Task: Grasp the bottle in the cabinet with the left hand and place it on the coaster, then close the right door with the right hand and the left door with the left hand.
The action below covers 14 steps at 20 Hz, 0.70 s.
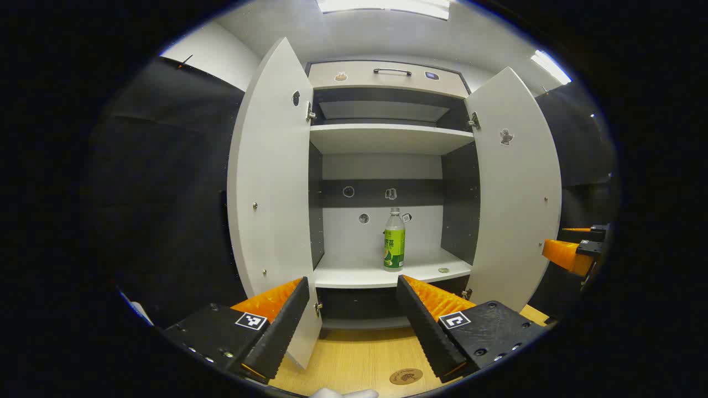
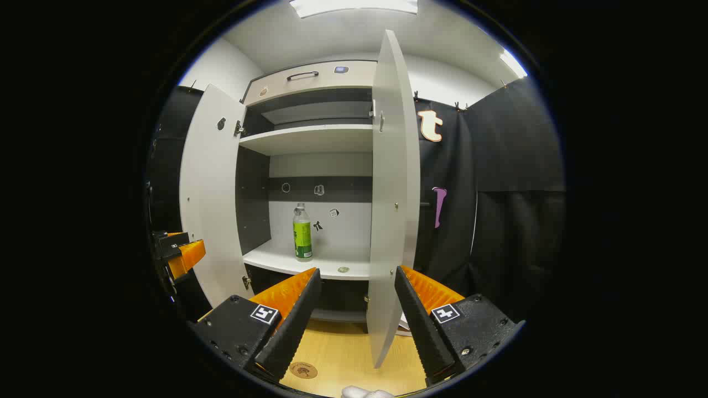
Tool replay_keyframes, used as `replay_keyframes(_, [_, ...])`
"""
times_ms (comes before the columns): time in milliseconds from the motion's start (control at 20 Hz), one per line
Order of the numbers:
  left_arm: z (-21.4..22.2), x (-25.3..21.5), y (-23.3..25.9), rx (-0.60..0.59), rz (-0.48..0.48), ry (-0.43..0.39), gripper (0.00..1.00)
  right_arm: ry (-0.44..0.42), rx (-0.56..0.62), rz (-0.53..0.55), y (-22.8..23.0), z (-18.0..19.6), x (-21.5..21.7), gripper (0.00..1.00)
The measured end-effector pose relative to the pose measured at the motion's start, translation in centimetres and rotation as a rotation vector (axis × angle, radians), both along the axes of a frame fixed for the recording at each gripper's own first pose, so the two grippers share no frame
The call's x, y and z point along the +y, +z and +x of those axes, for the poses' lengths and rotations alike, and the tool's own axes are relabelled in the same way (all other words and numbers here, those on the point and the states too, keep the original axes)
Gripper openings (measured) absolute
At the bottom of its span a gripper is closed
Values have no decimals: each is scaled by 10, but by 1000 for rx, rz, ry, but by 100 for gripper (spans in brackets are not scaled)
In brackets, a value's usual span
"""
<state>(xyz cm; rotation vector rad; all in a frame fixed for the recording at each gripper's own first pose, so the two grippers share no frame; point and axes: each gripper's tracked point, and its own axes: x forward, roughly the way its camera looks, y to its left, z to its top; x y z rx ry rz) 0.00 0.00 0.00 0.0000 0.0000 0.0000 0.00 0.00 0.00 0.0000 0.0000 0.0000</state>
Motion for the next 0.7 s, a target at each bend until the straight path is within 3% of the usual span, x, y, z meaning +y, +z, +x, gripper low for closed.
replay_keyframes(450, [2,5,3,-17,-8,-7,97,34,15,-14,-4,0,22,83])
replay_keyframes(700, [24,-1,4,-32,0,-25,97,27,18,-12,-3,-2,22,83])
